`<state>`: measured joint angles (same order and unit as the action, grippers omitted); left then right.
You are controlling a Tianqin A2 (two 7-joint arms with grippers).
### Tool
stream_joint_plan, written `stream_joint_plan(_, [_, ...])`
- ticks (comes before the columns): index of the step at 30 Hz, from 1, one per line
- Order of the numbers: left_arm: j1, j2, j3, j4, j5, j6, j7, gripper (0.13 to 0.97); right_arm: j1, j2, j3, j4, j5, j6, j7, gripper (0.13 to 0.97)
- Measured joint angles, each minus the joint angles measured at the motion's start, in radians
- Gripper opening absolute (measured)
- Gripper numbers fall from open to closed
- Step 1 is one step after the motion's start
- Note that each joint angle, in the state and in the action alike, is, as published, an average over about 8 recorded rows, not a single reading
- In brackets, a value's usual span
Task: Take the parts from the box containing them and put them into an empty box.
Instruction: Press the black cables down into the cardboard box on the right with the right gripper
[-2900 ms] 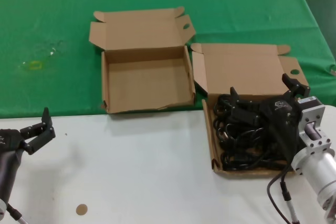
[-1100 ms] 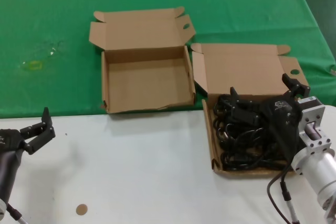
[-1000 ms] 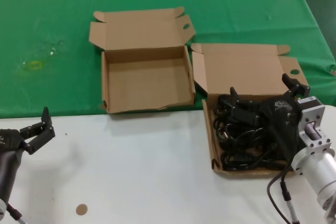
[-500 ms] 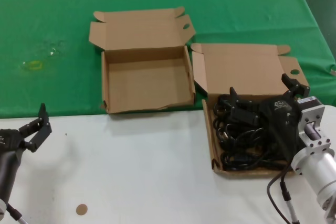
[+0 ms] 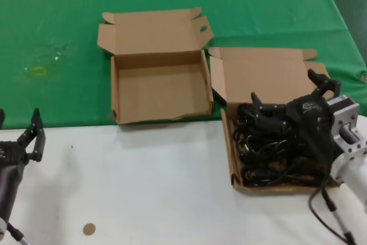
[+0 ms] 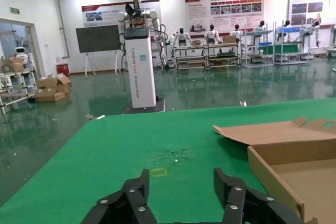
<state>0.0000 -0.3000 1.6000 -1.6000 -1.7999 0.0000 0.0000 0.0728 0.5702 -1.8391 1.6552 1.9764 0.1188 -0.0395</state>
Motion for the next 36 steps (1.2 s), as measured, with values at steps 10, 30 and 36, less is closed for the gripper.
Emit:
stream_joint_plan(10, [0.000,0.000,0.000,0.000,0.000,0.000,0.000,0.361,0.124,0.383,-0.204,0.059,0.114,-0.091,0.068,0.966])
stream_joint_plan(30, [0.000,0.000,0.000,0.000,0.000,0.000,0.000,0.163,0.424,0.575,-0.254,-0.071,-0.185,-0.874,0.113,0.966])
stream_joint_plan(36, [0.000,0.000,0.000,0.000,0.000,0.000,0.000,0.145,0.509,0.516,-0.265,-0.163,-0.258,-1.073,0.020,0.966])
